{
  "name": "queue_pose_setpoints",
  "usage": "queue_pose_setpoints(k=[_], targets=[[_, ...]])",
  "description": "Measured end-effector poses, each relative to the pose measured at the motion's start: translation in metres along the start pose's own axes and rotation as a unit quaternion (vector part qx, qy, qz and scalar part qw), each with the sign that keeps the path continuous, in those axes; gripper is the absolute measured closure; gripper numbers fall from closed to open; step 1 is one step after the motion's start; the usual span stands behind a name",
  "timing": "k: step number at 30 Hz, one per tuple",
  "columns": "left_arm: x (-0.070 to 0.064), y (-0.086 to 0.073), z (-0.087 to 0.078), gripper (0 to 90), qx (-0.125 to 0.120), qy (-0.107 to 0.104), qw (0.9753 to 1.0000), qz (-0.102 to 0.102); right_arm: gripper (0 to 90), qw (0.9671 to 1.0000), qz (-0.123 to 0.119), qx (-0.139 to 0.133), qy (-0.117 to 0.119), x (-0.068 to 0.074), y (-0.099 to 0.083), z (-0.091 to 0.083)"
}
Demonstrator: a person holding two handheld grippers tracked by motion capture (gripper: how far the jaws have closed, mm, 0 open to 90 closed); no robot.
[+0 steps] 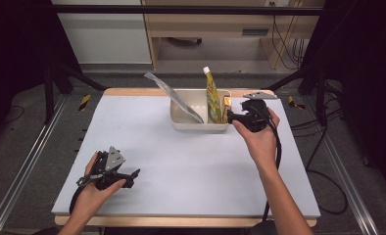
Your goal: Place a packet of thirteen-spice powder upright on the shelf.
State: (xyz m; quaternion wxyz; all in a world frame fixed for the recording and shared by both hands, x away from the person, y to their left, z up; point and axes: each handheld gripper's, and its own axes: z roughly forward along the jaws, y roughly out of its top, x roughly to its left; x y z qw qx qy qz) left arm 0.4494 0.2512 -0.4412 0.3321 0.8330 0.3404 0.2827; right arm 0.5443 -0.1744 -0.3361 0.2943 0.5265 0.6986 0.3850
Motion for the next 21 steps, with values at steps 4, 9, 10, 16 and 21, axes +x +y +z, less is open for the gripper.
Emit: queue_pose_setpoints(k=[4,9,10,16,21], targets=[[0.002,0.000,0.000,4.2,0.003,0.000,1.0000,0.001,20.1,1.0000,0.000,0.001,0.001,-0.003,-0.014,-0.004],[0.004,-0.001,0.000,4.1,0.002,0.004,1.0000,-0.002,18.4,1.0000,0.003,-0.002,0.007,-0.003,-0.031,-0.008],[0.004,-0.002,0.000,4.0,0.003,0.005,1.0000,-0.003,18.0,1.0000,0.002,-0.001,0.007,-0.003,-0.034,-0.008],[0.009,-0.003,-0.001,4.0,-0.001,0.009,0.9999,-0.013,15.4,0.9999,0.002,0.004,0.010,-0.004,-0.051,-0.006],[0.013,-0.005,0.000,4.0,0.002,0.011,0.9998,-0.018,12.0,0.9998,0.002,0.009,0.015,-0.009,-0.066,-0.004]])
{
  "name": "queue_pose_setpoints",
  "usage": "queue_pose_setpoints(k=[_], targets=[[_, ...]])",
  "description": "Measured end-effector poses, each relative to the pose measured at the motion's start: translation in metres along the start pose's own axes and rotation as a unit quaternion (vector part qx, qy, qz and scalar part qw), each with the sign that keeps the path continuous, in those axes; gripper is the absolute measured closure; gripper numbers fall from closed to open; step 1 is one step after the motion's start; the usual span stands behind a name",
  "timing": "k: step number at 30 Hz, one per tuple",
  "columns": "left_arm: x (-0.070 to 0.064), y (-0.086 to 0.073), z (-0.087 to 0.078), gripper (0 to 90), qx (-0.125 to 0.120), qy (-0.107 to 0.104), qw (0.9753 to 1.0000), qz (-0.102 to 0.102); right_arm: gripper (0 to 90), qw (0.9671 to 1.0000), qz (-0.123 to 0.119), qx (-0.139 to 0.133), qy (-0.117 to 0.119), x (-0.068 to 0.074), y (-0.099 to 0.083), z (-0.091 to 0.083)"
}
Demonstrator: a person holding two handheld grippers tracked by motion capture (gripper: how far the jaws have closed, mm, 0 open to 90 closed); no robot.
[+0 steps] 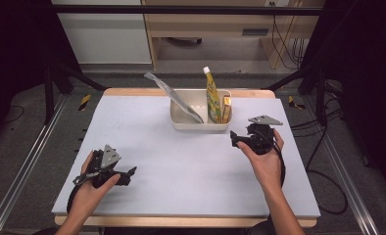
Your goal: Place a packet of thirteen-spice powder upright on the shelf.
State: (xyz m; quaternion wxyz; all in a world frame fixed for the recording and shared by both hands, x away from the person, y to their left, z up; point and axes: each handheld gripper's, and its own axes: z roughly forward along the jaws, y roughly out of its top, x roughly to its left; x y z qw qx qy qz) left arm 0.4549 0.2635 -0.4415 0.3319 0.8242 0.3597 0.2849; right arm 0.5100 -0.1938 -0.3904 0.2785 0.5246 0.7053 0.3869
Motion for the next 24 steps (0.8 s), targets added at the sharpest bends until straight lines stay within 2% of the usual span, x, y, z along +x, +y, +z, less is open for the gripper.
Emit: queue_pose_setpoints(k=[11,15,18,20,21,24], targets=[[0.009,-0.003,0.000,4.0,-0.001,0.011,0.9998,-0.016,10.2,0.9992,0.002,0.037,-0.012,-0.017,-0.034,0.009],[0.014,-0.006,0.001,4.0,0.006,0.016,0.9996,-0.022,12.7,0.9985,0.005,0.050,-0.021,-0.023,-0.049,0.012],[0.019,-0.008,0.002,4.1,0.009,0.023,0.9990,-0.036,14.9,0.9979,0.000,0.056,-0.032,-0.027,-0.062,0.016],[0.020,-0.008,0.002,4.2,0.007,0.026,0.9986,-0.045,15.1,0.9980,0.004,0.059,-0.021,-0.029,-0.069,0.018],[0.021,-0.009,0.002,4.3,0.009,0.026,0.9985,-0.047,15.1,0.9984,0.003,0.054,-0.018,-0.031,-0.072,0.019],[0.021,-0.008,0.002,4.3,0.009,0.027,0.9984,-0.049,13.3,0.9975,-0.035,0.050,-0.035,-0.029,-0.080,0.024]])
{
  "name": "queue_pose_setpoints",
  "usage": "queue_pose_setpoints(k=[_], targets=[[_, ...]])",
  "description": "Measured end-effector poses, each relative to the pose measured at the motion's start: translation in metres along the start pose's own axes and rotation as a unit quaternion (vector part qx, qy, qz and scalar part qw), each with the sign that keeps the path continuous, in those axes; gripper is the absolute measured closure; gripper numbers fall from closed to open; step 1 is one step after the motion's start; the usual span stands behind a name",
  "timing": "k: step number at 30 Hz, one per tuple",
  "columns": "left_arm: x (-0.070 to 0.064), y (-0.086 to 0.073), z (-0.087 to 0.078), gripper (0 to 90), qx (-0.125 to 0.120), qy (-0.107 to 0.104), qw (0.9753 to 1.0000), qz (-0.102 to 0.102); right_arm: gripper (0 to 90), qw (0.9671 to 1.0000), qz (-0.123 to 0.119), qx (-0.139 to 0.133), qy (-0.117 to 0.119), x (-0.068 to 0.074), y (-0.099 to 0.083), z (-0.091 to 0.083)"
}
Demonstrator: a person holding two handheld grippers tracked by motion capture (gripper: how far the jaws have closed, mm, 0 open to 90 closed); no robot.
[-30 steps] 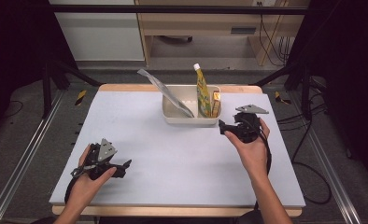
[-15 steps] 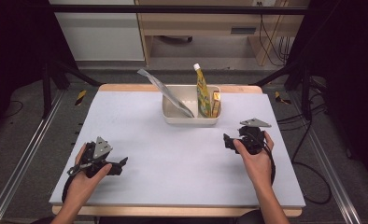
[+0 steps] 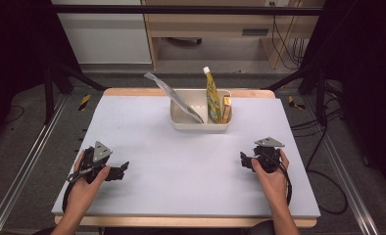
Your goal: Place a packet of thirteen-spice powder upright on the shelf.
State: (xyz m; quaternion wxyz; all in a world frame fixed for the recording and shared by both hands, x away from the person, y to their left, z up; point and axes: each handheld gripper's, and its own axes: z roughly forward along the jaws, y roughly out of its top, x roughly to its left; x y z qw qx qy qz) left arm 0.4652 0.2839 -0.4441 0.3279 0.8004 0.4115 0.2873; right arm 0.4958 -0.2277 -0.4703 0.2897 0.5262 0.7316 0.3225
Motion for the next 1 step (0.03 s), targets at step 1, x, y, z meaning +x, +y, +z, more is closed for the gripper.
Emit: queue_pose_setpoints(k=[1], targets=[[-0.0002,0.0003,-0.0002,4.3,-0.001,0.000,1.0000,0.000,12.7,0.9999,-0.009,0.003,-0.005,0.0007,-0.0016,0.0018]])
